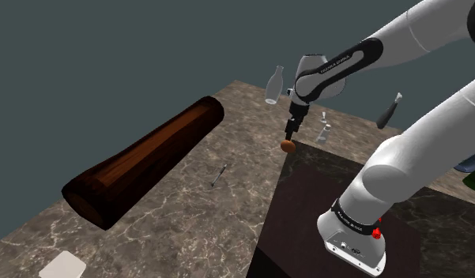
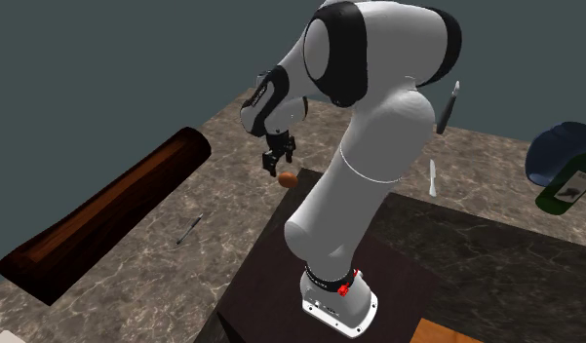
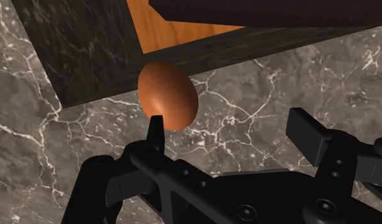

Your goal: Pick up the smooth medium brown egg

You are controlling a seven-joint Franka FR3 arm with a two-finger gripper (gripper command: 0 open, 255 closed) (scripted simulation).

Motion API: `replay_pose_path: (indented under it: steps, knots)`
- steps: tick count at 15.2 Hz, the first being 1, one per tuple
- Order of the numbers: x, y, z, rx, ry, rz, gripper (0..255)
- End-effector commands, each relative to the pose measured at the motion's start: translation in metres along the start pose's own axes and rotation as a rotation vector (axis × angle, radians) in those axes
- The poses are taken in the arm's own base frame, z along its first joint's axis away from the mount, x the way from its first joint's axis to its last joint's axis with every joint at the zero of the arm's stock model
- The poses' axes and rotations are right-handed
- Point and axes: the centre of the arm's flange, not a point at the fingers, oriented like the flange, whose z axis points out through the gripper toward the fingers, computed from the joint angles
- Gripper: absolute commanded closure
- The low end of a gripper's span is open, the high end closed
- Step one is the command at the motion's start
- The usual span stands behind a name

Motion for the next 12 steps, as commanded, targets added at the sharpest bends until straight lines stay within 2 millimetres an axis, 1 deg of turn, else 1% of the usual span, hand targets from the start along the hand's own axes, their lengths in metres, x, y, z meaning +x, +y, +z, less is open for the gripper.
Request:
replay_pose_path:
  steps: [1,4,5,11,12]
  knots:
    - [0.004,0.013,0.021,-0.011,0.003,-0.008,0]
    - [0.013,0.036,0.05,-0.024,0.005,-0.017,0]
    - [0.013,0.038,0.052,-0.025,0.005,-0.017,0]
    - [0.016,0.039,0.084,-0.025,0.005,-0.017,0]
    - [0.017,0.039,0.092,-0.025,0.005,-0.017,0]
